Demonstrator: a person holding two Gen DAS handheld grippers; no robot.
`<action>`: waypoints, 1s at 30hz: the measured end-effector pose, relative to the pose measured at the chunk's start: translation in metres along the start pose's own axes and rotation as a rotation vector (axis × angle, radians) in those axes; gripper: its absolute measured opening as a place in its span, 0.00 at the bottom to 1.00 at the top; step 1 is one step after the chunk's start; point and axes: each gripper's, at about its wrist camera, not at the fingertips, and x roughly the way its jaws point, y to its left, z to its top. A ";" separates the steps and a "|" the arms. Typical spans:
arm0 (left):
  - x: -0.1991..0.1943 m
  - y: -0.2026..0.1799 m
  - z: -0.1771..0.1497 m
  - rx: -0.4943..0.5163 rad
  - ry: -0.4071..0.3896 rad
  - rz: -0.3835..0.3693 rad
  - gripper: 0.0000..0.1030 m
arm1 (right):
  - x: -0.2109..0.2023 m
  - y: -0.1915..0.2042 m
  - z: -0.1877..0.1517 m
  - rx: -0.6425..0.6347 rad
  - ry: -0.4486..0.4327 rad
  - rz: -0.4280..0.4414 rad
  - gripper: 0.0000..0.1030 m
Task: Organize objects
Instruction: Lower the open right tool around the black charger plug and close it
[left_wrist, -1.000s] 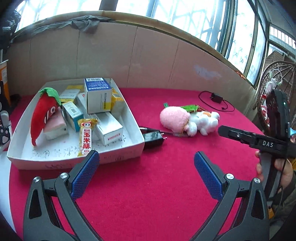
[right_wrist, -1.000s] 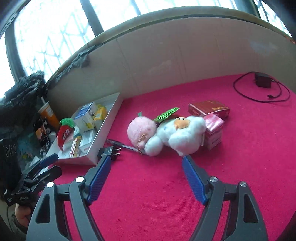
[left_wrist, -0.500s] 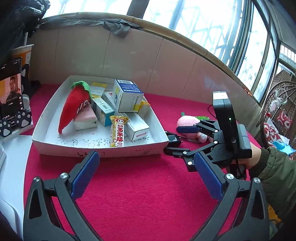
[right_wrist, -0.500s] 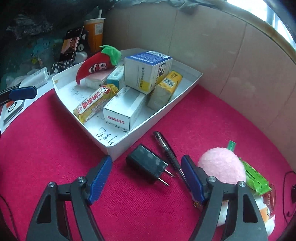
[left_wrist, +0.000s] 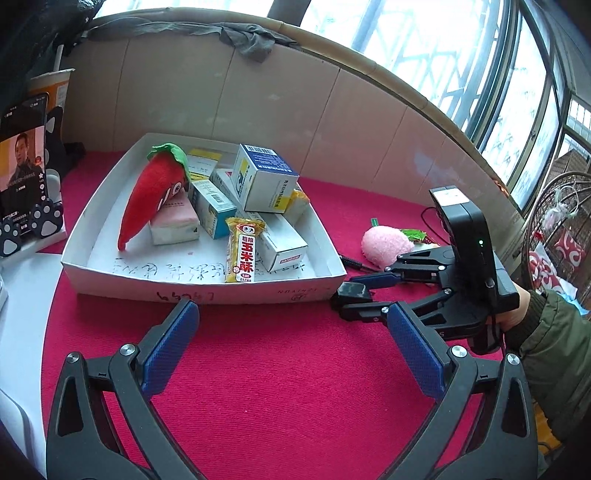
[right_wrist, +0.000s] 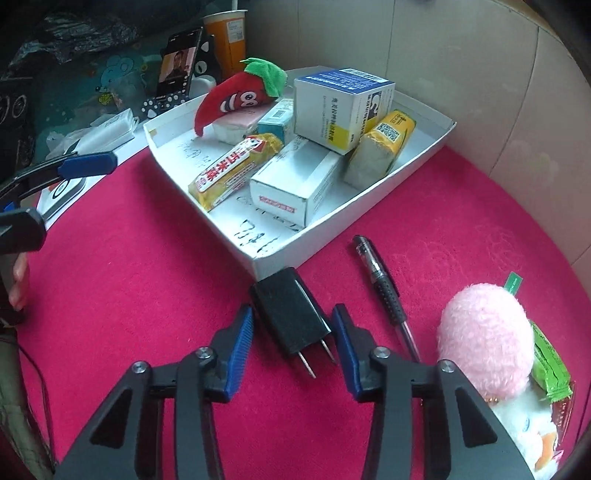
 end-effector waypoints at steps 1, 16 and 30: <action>0.001 -0.001 0.000 0.001 0.002 0.000 1.00 | -0.001 0.003 -0.001 -0.006 0.001 0.000 0.39; 0.015 -0.023 -0.004 0.075 0.075 -0.027 1.00 | -0.018 0.012 -0.027 0.103 -0.074 -0.031 0.30; 0.110 -0.134 0.019 0.345 0.188 -0.175 1.00 | -0.152 -0.076 -0.202 0.765 -0.261 -0.390 0.30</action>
